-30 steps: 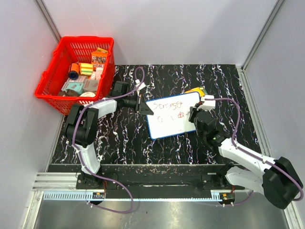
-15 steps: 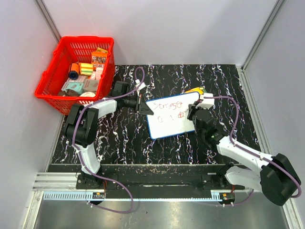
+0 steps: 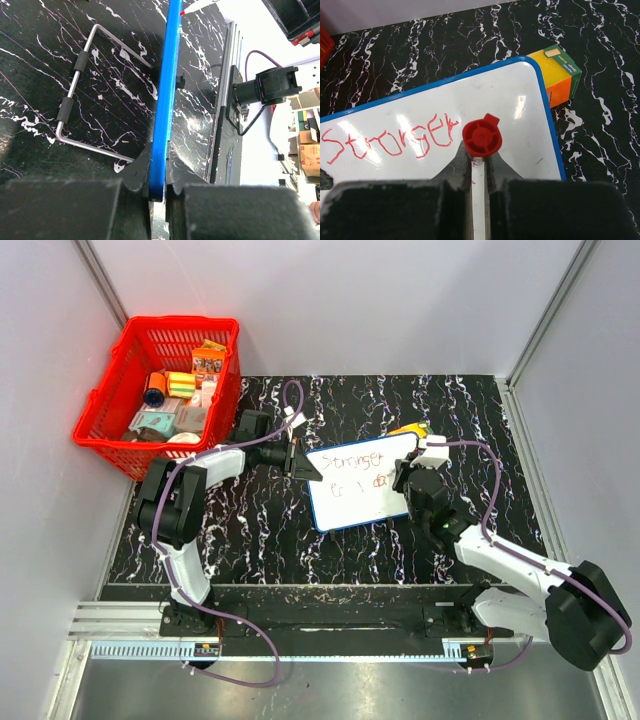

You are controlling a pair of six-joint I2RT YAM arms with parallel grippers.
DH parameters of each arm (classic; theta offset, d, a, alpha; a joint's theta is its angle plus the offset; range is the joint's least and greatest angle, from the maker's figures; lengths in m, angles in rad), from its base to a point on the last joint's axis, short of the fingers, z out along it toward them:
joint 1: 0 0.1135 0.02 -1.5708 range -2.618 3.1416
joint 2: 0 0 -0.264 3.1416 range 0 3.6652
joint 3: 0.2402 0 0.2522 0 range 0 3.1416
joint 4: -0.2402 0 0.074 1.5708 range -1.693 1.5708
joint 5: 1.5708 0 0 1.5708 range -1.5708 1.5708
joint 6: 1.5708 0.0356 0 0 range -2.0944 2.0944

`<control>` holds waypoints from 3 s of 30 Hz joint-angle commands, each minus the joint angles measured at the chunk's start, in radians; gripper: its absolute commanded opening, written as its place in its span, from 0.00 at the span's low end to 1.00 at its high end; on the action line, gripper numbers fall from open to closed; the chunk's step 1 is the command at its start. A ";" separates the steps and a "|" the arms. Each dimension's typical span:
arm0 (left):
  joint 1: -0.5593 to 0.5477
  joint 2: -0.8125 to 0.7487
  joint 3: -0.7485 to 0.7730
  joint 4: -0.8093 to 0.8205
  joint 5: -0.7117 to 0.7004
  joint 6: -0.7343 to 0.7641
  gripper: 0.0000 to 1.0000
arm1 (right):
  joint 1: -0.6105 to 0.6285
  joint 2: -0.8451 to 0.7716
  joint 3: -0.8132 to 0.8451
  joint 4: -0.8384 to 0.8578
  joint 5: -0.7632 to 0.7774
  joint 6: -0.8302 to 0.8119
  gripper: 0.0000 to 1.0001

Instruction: Write a sentence on the whiteboard

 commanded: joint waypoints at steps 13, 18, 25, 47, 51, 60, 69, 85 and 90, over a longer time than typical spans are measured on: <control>-0.032 0.065 -0.023 -0.060 -0.286 0.170 0.00 | -0.007 -0.079 -0.026 -0.077 -0.004 0.030 0.00; -0.033 0.062 -0.023 -0.063 -0.286 0.170 0.00 | -0.007 -0.105 -0.014 -0.050 0.013 0.011 0.00; -0.036 0.066 -0.018 -0.063 -0.285 0.170 0.00 | -0.012 -0.070 0.021 -0.025 0.051 -0.005 0.00; -0.036 0.065 -0.020 -0.069 -0.289 0.173 0.00 | -0.027 -0.011 0.049 0.030 0.068 -0.023 0.00; -0.035 0.066 -0.018 -0.071 -0.291 0.175 0.00 | -0.032 -0.003 0.046 0.022 0.061 -0.017 0.00; -0.035 0.065 -0.018 -0.074 -0.289 0.175 0.00 | -0.033 0.003 0.030 -0.019 0.030 0.012 0.00; -0.035 0.066 -0.018 -0.072 -0.291 0.175 0.00 | -0.033 -0.016 0.009 -0.063 -0.002 0.040 0.00; -0.036 0.066 -0.018 -0.074 -0.294 0.175 0.00 | -0.033 -0.043 -0.013 -0.106 -0.039 0.066 0.00; -0.036 0.068 -0.018 -0.072 -0.292 0.175 0.00 | -0.033 -0.042 -0.017 -0.120 -0.039 0.072 0.00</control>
